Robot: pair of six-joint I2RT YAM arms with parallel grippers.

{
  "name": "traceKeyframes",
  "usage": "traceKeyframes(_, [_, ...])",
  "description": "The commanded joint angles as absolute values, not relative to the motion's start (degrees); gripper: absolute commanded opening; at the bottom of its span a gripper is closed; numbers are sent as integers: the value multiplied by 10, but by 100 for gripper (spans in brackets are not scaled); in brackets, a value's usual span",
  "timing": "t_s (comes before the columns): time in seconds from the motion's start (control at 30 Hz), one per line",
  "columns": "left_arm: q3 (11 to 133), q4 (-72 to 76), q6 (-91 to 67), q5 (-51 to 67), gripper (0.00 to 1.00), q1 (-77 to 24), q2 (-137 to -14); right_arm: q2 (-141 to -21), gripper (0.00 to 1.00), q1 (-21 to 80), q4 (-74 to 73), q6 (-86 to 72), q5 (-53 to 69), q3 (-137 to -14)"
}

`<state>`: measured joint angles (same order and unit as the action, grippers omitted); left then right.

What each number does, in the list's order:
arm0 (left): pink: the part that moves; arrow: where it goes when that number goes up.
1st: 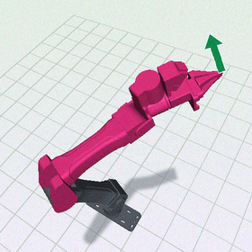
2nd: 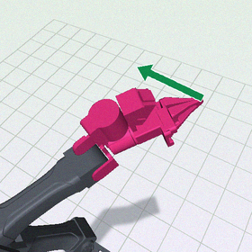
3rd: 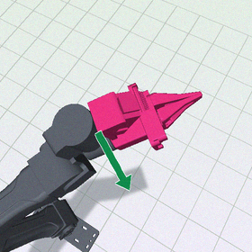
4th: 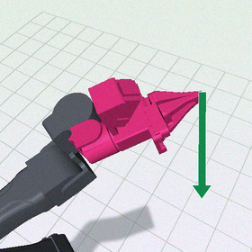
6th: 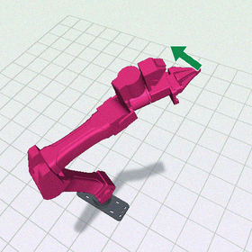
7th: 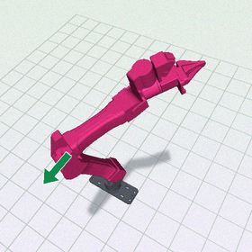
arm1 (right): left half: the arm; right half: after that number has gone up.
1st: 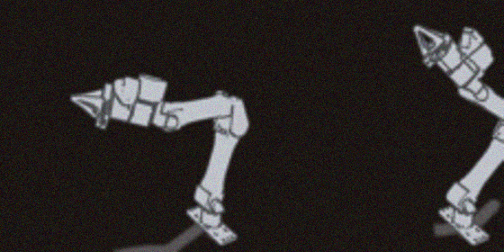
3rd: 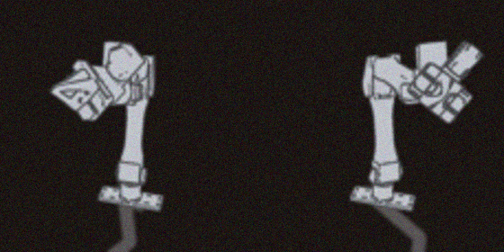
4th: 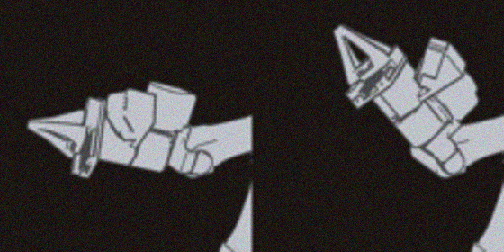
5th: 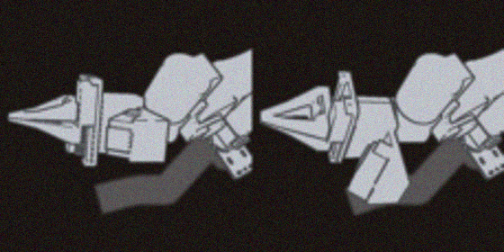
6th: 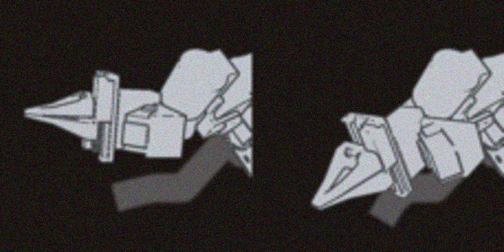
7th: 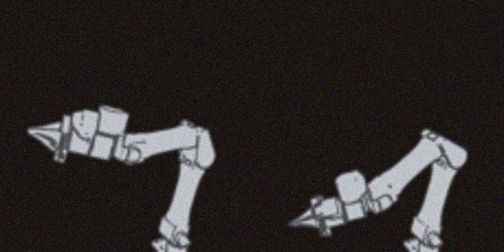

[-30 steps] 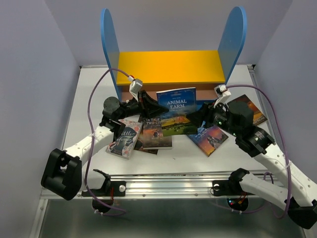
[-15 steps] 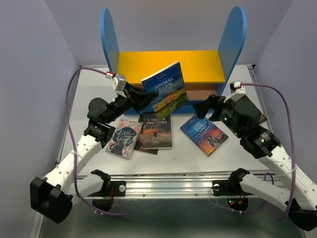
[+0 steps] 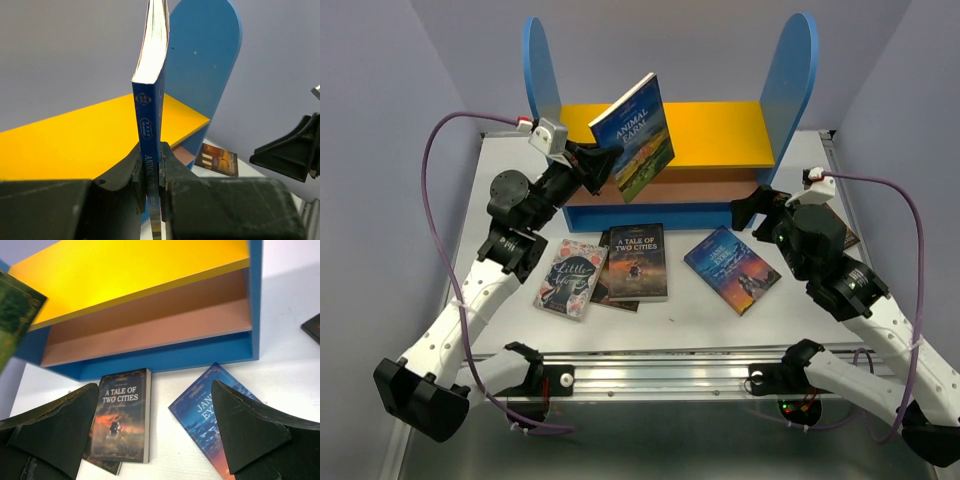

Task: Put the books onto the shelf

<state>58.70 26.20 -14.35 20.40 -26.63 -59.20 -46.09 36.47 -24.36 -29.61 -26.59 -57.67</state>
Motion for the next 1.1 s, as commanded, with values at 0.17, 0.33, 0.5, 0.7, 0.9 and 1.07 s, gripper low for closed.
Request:
traceKeyframes(0.17, [721,303,-77,91,0,-269,-644,-457,100,367,-262,-294,-373,-570])
traceKeyframes(0.33, [797,310,-60,8,0,-269,-723,-457,100,367,-262,-293,-398,-554])
traceKeyframes(0.5, [869,314,-48,-59,0,-269,-787,-470,100,367,-263,-277,-399,-561])
traceKeyframes(0.7, [936,319,-28,-138,0,-269,-852,-473,100,367,-246,-270,-386,-556])
traceKeyframes(0.9, [940,340,-3,-189,0,-269,-876,-471,100,367,-203,-249,-370,-527])
traceKeyframes(1.07, [949,307,19,-219,0,-270,-882,-476,100,367,-203,-247,-359,-528])
